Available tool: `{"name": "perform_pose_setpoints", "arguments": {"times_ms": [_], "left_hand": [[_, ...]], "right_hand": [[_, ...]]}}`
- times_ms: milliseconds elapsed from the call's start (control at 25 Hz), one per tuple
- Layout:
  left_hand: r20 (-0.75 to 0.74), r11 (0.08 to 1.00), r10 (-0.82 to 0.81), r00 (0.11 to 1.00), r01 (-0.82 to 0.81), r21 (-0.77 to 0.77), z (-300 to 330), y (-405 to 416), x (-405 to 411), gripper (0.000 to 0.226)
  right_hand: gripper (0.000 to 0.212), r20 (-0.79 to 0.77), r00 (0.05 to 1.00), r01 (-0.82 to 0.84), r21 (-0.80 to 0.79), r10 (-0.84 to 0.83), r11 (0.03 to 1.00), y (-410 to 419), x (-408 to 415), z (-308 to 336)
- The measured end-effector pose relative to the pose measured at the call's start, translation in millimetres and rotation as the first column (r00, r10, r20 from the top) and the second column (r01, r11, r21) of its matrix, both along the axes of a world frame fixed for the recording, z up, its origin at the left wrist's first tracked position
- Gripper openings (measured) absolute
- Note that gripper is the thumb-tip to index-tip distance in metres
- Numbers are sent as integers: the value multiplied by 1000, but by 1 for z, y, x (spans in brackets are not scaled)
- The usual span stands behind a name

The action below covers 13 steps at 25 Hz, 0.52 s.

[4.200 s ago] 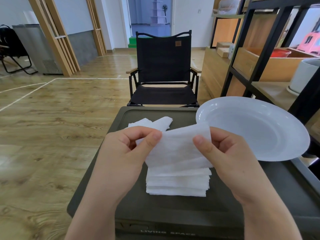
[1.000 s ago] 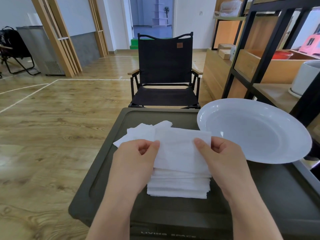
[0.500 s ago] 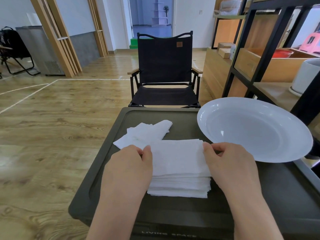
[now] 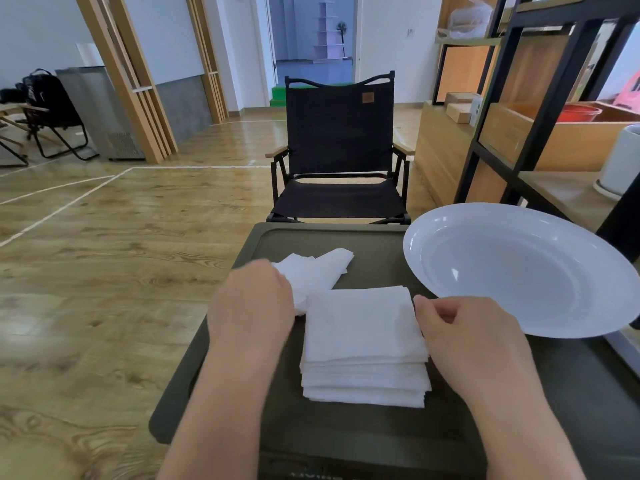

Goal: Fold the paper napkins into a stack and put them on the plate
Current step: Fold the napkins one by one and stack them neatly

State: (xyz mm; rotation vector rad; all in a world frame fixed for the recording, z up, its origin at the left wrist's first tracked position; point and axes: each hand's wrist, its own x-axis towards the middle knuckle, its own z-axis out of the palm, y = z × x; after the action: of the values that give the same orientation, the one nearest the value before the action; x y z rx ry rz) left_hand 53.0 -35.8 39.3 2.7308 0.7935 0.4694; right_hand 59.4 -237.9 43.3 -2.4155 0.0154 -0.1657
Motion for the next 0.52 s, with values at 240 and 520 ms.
{"name": "perform_pose_setpoints", "arguments": {"times_ms": [240,520], "left_hand": [[-340,968,-220,915,160,-194,-9,28,51,38],[-46,987,-130,990,125,-105,-4,18,48,14]], "right_hand": [[38,-9,1000,-10,80,11,997,-6,2,4],[23,-22,997,-68,207,74,976,-9,4,1]]}}
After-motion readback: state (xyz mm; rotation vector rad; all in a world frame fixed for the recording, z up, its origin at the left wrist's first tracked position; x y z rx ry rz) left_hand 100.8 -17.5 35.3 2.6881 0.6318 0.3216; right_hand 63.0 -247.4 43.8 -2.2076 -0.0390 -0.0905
